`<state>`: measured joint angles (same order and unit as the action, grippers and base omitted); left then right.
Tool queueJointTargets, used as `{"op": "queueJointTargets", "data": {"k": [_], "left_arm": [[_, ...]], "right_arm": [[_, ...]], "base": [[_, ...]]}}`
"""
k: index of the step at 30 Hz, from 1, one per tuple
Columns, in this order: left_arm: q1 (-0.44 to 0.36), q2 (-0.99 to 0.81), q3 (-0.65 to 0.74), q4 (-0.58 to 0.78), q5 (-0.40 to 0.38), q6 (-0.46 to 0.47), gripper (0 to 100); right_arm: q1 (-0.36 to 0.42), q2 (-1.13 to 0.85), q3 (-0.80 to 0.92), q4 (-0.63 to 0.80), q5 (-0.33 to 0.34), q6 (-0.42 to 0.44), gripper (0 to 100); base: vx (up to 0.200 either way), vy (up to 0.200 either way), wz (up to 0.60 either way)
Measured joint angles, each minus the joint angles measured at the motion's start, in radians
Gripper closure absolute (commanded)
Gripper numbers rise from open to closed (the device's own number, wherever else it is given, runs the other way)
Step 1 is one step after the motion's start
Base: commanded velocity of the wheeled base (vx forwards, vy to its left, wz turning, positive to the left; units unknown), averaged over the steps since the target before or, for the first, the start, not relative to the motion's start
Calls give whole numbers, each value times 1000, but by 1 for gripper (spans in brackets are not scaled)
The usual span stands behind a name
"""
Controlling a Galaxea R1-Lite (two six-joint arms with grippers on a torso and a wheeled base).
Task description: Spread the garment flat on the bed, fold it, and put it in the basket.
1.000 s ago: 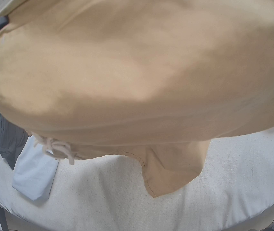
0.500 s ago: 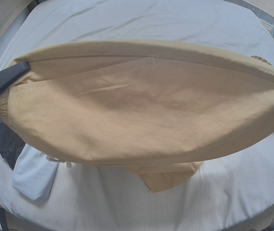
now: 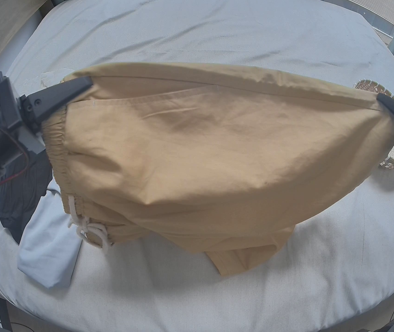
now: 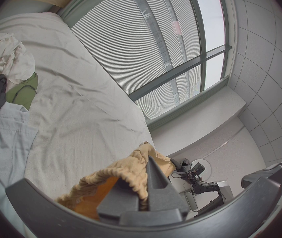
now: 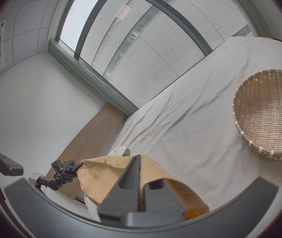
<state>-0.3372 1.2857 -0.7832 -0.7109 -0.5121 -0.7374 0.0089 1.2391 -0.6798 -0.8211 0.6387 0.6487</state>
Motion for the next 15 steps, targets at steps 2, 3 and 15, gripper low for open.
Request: {"op": "queueJointTargets", "data": {"k": [2, 3, 15], "left_arm": [[7, 35, -15, -19, 0, -1, 100], [11, 50, -23, -27, 0, -1, 100], [61, 238, -137, -162, -1, -7, 100]], "right_arm": [[0, 43, -10, -32, 0, 0, 100], [0, 61, -16, -44, 0, 0, 100], [3, 240, -175, -75, -3, 1, 100]], "base": [[0, 0, 0], [0, 0, 0], [0, 0, 0]]}}
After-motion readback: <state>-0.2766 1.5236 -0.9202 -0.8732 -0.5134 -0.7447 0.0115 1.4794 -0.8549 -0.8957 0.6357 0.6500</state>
